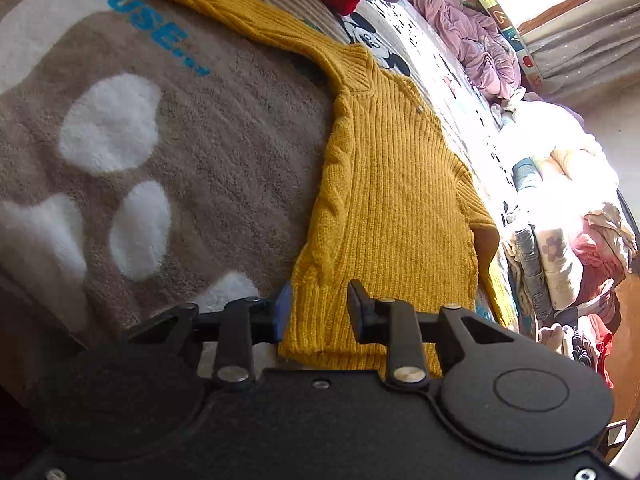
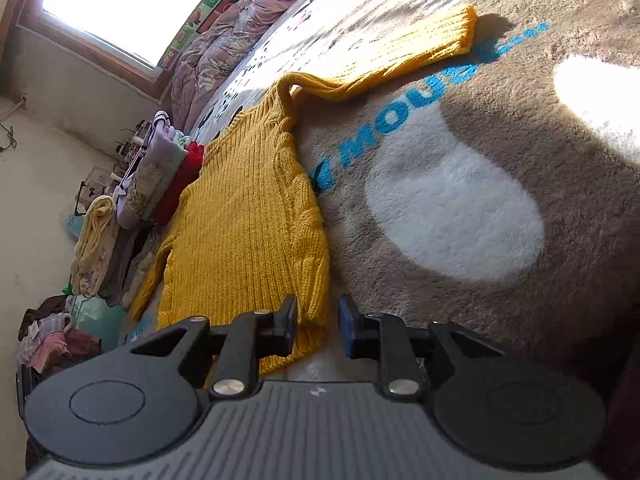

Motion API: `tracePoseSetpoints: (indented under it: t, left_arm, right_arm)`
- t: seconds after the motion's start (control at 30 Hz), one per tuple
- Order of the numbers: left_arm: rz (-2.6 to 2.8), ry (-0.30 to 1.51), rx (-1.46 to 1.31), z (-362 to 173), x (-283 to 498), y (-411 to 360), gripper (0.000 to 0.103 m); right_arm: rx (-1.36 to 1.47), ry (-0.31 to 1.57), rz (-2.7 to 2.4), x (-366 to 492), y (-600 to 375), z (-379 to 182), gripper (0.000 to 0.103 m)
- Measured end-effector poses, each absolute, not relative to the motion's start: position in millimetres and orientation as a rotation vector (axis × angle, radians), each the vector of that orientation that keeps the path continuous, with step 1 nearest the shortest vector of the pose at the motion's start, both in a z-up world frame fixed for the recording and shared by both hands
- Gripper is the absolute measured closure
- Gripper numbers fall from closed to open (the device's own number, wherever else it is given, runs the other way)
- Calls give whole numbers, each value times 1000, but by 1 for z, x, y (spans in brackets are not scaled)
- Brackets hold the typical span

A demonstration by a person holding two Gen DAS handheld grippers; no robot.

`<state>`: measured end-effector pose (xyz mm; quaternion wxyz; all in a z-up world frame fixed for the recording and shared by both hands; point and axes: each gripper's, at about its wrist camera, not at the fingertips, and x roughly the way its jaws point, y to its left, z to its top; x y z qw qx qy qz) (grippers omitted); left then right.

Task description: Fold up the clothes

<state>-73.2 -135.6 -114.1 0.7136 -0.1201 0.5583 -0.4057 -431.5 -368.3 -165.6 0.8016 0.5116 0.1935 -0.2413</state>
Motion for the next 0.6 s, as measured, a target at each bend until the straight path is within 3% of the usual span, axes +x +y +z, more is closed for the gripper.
tracePoseSetpoints:
  t: [0.03, 0.13, 0.17, 0.2, 0.23, 0.33, 0.4, 0.47, 0.6]
  left_arm:
    - [-903, 1206, -232, -114, -74, -144, 68]
    - [-909, 1135, -131, -119, -77, -164, 70]
    - [-907, 1127, -102, -124, -78, -167, 75]
    - [-903, 1150, -149, -130, -74, -162, 99]
    - [-898, 1172, -197, -136, -70, -157, 99]
    - [-862, 1229, -299, -141, -58, -137, 99]
    - [-811, 1275, -230, -153, -52, -131, 93]
    - [-812, 1312, -311, -164, -45, -122, 88]
    - [-829, 1101, -82, -121, -69, -128, 86]
  right_arm:
    - [1085, 405, -517, -429, -370, -164, 63]
    - [1031, 405, -531, -410, -375, -162, 61]
    - [1009, 411, -531, -403, -376, -163, 61]
    - [1011, 413, -520, -397, -379, -165, 66]
    - [1014, 415, -508, -390, -382, -168, 92]
    - [1056, 386, -517, -391, -384, -167, 92]
    - [1022, 453, -554, -394, -380, -178, 95]
    - [1067, 404, -531, -408, -379, -186, 94]
    - [880, 415, -616, -421, -364, -159, 82]
